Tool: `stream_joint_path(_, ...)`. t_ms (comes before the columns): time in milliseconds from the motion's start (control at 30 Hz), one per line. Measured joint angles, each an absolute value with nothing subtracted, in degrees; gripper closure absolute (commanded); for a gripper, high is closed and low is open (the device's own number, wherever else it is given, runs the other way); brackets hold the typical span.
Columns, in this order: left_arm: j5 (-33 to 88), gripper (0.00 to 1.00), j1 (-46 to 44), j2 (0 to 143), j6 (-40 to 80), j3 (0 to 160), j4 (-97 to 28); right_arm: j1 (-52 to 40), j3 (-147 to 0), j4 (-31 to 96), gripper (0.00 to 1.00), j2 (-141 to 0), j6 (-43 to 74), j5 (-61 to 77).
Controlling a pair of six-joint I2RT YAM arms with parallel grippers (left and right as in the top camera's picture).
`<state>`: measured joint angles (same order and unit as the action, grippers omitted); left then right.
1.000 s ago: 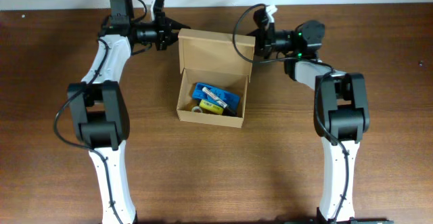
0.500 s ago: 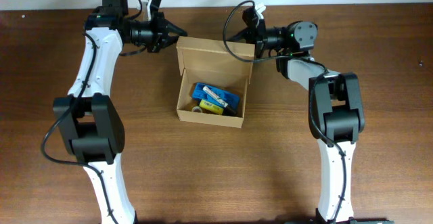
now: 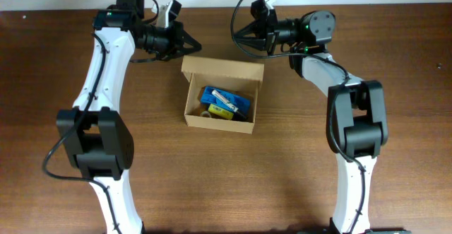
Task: Pack container
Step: 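Swing the lid over the box with both grippers to close it, then release the lid and raise both grippers above the closed box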
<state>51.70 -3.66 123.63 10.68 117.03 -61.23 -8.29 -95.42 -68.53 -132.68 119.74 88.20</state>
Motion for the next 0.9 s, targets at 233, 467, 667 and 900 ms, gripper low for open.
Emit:
stream_joint_path(233,47.11,0.98,-4.49,121.3,8.1,117.03,-66.48,-8.29,-95.44,-64.64,0.96,-129.78,119.81,88.2)
stream_joint_path(467,41.39,0.98,-5.43,119.63,6.81,117.03,-69.28,-8.54,-95.44,-62.08,0.96,-127.09,119.83,88.18)
stream_joint_path(667,36.16,0.98,-7.68,117.25,6.57,117.03,-69.38,-9.32,-95.44,-64.49,0.96,-123.44,119.85,87.53)
stream_joint_path(900,28.56,0.98,-10.48,112.12,6.46,117.03,-70.72,-12.56,-95.46,-71.94,0.96,-119.15,119.83,87.5)
